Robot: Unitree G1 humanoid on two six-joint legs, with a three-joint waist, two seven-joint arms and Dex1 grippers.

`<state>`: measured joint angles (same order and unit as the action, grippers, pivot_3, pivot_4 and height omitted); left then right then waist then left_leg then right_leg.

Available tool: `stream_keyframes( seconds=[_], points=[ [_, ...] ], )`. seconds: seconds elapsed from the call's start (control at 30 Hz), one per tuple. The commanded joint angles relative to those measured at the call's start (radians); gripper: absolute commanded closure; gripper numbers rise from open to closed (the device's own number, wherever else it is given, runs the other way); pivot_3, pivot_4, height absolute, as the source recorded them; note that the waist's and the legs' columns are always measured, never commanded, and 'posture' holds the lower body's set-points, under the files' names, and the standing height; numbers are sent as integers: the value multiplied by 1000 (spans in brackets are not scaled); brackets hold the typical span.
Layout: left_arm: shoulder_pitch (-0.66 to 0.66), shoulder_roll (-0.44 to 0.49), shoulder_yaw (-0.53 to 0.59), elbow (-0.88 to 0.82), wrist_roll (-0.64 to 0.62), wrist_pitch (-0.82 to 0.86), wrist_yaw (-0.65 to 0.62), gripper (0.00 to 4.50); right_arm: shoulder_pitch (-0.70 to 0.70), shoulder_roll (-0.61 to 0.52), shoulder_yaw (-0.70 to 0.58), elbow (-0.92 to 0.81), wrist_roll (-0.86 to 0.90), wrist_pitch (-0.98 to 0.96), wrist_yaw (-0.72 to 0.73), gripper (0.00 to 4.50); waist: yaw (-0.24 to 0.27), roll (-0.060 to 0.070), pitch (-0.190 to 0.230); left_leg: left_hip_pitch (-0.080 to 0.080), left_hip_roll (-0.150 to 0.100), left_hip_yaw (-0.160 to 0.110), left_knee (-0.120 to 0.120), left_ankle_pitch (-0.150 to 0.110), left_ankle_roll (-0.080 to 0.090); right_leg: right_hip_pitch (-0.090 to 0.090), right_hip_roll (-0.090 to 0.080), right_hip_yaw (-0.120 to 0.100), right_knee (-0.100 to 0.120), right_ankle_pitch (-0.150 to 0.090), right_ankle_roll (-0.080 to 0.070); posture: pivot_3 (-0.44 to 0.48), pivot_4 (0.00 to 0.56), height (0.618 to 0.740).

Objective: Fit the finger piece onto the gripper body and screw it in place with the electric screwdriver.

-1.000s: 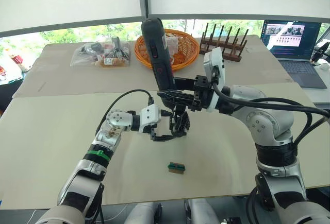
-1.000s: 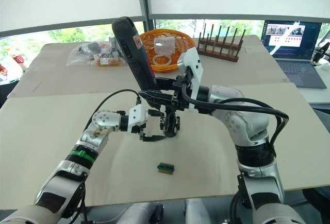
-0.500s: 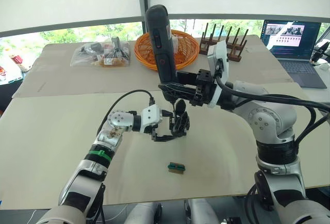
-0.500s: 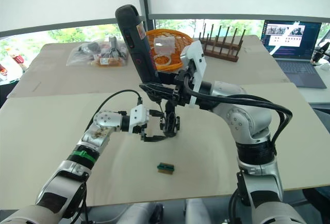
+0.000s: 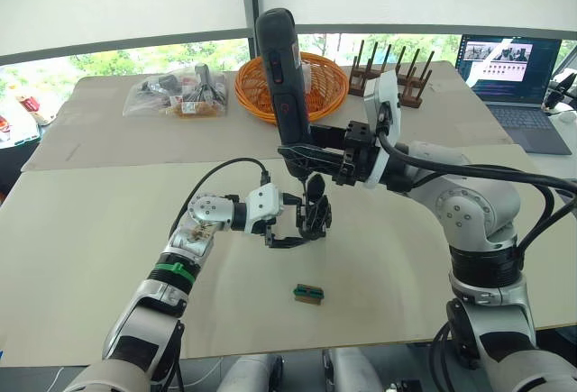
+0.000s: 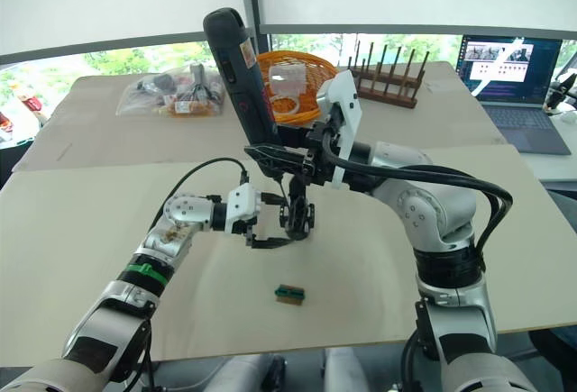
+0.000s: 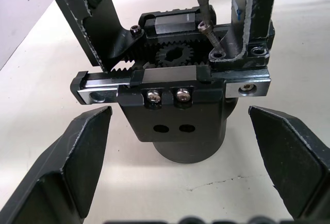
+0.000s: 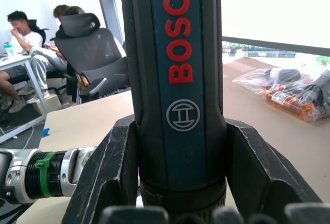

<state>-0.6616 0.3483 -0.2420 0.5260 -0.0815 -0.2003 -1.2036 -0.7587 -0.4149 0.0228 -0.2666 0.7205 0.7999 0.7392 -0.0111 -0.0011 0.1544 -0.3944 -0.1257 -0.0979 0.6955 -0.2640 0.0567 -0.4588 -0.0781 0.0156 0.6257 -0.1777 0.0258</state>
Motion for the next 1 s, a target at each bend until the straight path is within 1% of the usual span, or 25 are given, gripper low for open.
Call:
stream_keyframes(
  seconds=[0.03, 1.0],
  points=[
    [-21, 0, 7, -19, -7, -18, 2, 0, -30, 6, -37, -35, 23, -29, 0, 2535, 0, 0, 0, 0, 0, 0, 0, 0, 0, 0, 0, 0, 0, 0, 0, 0, 150, 740],
    [-19, -2, 5, -36, -10, -6, 1, 0, 9, 3, -16, -53, -17, -70, 38, 2535, 0, 0, 0, 0, 0, 0, 0, 0, 0, 0, 0, 0, 0, 0, 0, 0, 150, 740]
  ],
)
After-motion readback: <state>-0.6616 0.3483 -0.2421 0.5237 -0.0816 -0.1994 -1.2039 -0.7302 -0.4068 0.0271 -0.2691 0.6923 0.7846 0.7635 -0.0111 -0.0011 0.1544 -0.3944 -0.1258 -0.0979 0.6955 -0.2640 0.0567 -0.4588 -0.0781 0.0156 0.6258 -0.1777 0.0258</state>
